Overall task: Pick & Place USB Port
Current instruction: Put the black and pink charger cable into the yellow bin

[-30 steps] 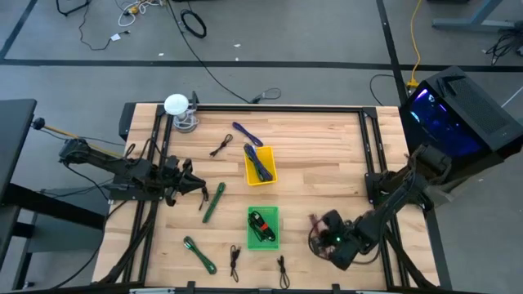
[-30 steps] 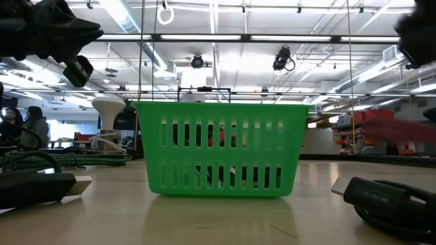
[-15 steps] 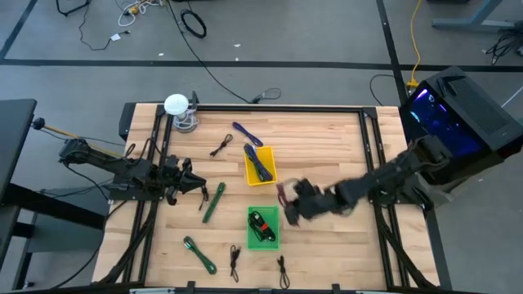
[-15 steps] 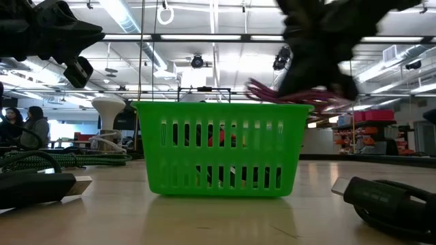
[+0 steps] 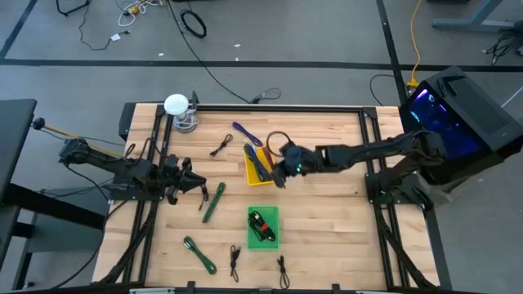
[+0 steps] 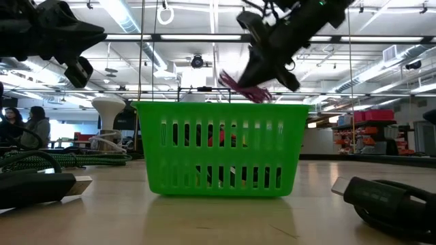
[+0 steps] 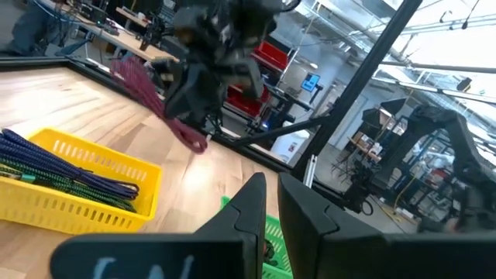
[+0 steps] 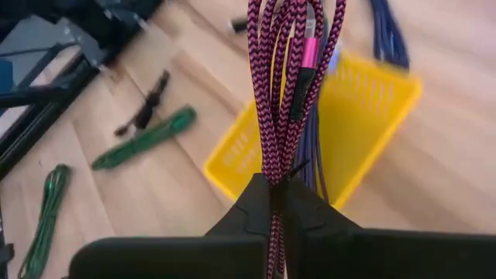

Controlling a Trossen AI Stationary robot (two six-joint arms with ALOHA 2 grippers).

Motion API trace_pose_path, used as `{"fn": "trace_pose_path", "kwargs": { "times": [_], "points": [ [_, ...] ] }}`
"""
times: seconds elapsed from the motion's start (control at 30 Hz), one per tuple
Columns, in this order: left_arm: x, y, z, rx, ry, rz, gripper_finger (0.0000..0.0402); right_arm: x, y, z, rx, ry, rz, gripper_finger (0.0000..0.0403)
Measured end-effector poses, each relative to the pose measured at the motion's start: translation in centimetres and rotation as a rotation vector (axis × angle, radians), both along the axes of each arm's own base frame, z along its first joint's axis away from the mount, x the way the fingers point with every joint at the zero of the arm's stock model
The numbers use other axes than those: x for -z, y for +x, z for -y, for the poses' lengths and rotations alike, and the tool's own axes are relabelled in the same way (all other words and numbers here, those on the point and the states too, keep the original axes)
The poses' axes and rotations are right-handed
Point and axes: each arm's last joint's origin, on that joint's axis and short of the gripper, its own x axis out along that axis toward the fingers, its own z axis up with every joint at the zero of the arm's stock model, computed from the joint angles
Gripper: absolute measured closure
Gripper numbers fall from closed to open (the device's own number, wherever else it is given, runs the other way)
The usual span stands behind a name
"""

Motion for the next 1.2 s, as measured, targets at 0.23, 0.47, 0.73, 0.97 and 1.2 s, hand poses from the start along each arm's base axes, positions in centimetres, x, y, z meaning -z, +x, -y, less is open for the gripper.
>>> {"fn": "trace_pose_path", "kwargs": {
  "times": [0.23, 0.47, 0.73, 0.97, 1.2],
  "points": [
    [-0.3, 0.0, 0.0, -0.016, 0.052, 0.031, 0.0362, -2.6, 1.7, 1.7, -0.008, -0.090, 0.005, 0.0402],
    [-0.4, 0.0, -0.1, -0.056, 0.075, 0.040, 0.0362, 1.1, 4.9, 5.0, -0.063, -0.109, -0.121, 0.0402],
    [-0.4, 0.0, -0.1, -0.045, 0.086, 0.040, 0.0362, 1.7, 5.7, 5.4, -0.070, -0.164, -0.160, 0.0402],
    [-0.5, -0.1, -0.1, -0.050, 0.083, 0.047, 0.0362, 2.0, 6.1, 4.0, 0.012, -0.173, -0.145, 0.0402],
    [-0.7, -0.1, -0.2, -0.059, 0.081, 0.073, 0.0362, 3.3, 6.3, 3.5, 0.024, -0.186, -0.192, 0.0402]
  ]
}}
